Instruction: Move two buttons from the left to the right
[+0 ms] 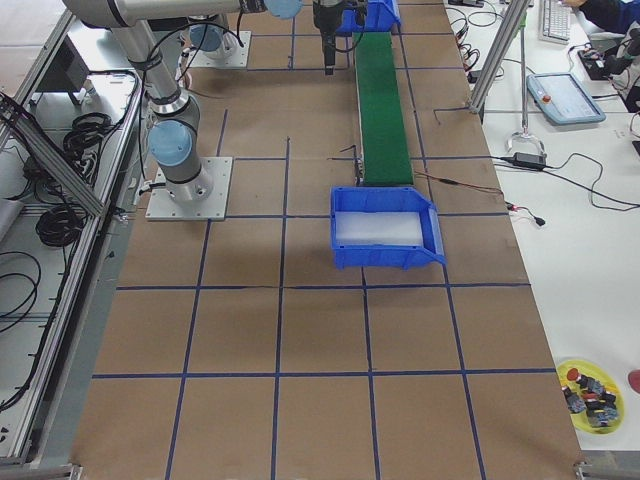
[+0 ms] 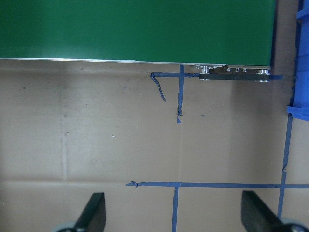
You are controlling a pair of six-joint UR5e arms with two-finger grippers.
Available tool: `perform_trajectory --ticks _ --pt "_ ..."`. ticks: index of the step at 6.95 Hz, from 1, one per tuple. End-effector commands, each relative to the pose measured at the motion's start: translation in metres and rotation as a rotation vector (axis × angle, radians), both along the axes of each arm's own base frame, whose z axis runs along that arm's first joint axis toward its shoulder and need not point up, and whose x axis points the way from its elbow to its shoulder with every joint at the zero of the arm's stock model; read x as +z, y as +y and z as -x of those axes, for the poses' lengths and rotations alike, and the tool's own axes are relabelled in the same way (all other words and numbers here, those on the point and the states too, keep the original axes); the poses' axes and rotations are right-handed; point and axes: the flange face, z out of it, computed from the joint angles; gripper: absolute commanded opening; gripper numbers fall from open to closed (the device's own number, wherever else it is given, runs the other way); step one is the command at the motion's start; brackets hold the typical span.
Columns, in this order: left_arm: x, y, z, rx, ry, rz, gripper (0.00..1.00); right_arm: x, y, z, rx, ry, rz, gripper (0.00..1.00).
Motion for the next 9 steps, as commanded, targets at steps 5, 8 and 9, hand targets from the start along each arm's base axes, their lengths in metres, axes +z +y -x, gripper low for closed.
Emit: perform_trajectory --ticks 5,8,9 --pt "-0.001 0.000 0.000 -0.002 -0.001 -0.002 1.00 0.001 0.000 0.000 -0.001 -0.003 0.004 1.00" --pt "-0.003 -0.007 -0.016 0.007 0.011 -0.003 1.00 0.001 0.000 0.000 -0.001 -0.003 0.004 1.00" --pt "0.000 -0.013 -0.056 0.019 0.016 0.003 1.00 0.001 0.000 0.000 -0.001 -0.003 0.004 1.00"
